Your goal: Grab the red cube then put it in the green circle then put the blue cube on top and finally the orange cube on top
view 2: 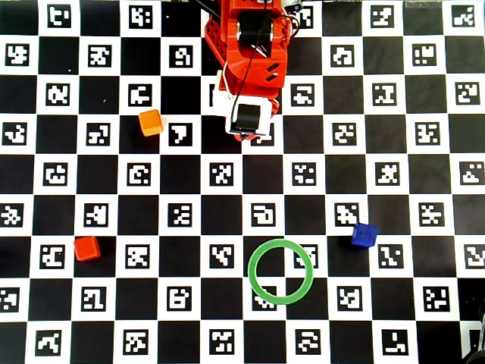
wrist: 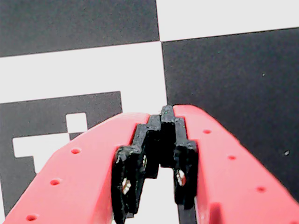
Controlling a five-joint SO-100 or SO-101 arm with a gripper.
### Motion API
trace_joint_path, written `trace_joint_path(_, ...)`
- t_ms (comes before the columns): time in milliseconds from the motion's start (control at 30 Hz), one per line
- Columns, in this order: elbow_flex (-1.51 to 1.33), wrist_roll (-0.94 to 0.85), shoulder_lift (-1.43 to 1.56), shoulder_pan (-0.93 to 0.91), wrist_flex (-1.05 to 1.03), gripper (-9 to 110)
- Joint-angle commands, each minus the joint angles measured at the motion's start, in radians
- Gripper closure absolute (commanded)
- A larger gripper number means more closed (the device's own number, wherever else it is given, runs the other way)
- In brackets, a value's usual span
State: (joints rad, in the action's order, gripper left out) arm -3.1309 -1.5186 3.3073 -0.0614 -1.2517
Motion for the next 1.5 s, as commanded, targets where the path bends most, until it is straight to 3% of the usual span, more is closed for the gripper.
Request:
trace_joint_path(0, -0.055, -0.009, 0.051, 0.006, -0.104, 107)
trace_joint_path(1467, -0.055, -0.025, 0.051, -0.002, -0.106, 107)
